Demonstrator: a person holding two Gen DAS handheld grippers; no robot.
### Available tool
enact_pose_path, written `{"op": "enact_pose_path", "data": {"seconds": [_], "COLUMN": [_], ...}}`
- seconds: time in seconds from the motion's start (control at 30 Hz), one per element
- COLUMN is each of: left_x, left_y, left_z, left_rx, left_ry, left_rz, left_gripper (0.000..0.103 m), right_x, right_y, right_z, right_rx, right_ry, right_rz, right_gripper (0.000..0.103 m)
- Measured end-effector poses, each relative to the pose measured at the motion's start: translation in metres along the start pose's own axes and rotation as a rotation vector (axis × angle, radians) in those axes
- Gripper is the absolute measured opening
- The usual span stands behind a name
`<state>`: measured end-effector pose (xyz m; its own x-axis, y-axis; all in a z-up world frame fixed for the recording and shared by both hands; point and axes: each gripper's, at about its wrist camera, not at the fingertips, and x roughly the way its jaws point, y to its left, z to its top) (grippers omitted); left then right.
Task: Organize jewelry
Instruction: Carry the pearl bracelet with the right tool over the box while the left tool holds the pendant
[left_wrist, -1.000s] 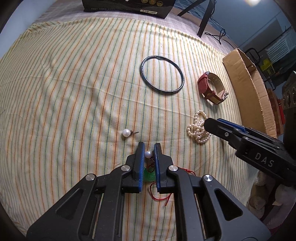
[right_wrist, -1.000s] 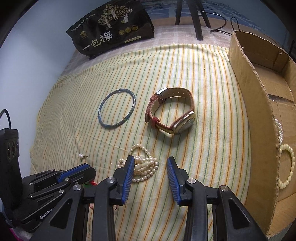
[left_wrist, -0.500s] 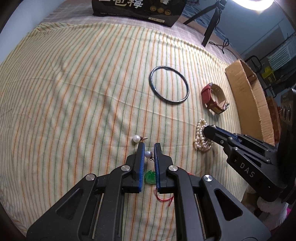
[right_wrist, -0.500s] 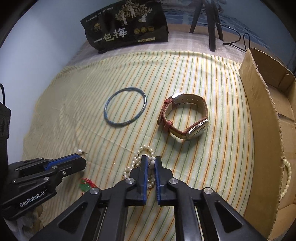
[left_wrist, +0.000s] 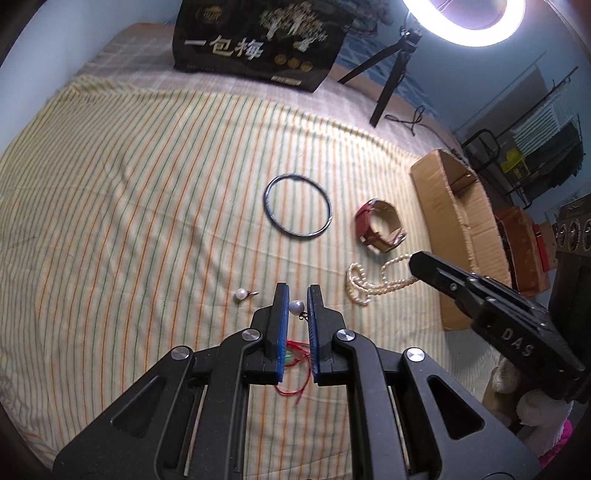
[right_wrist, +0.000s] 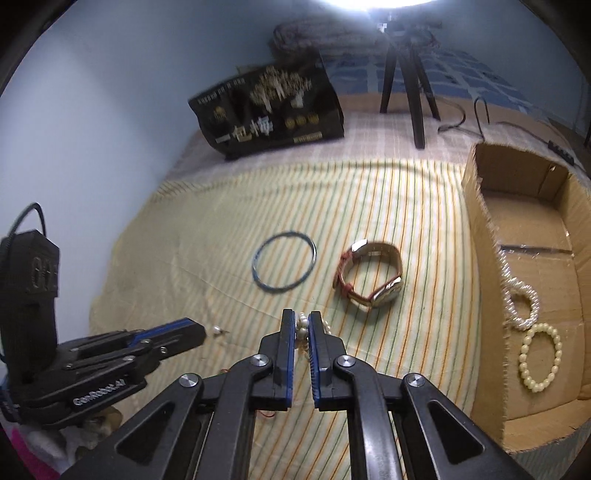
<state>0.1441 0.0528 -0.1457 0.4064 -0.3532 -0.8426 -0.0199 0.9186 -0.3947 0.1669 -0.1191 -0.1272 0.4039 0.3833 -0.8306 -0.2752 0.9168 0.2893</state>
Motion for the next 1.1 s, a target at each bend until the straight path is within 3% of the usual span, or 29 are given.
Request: {"op": "enact_pose_path", "data": {"seconds": [0.5, 0.77, 1.1], "left_x": [-0.018, -0.024, -0.019], "left_y": [-0.043, -0.085, -0.146], "left_z": [0.009, 0.007, 0.001], "left_rx": [0.067, 0.152, 0.265], "left_ry": [-0.054, -0.096, -0.126], "left_rz": [-0.062, -0.071, -0.103], "left_gripper": [0.008, 0.008, 0.008], "right_x": [-0.083, -0.113, -0.146], "right_y": [-0.010, -0.018, -0.059], "right_z": [0.022, 0.026, 0.033], "right_rx": [0.034, -0.006, 0.033], "right_ry": [-0.195, -0.272, -0.348], "right_rz": [0.050, -0.036, -0.137], "right_gripper": [0.004, 0.004, 0.004]}}
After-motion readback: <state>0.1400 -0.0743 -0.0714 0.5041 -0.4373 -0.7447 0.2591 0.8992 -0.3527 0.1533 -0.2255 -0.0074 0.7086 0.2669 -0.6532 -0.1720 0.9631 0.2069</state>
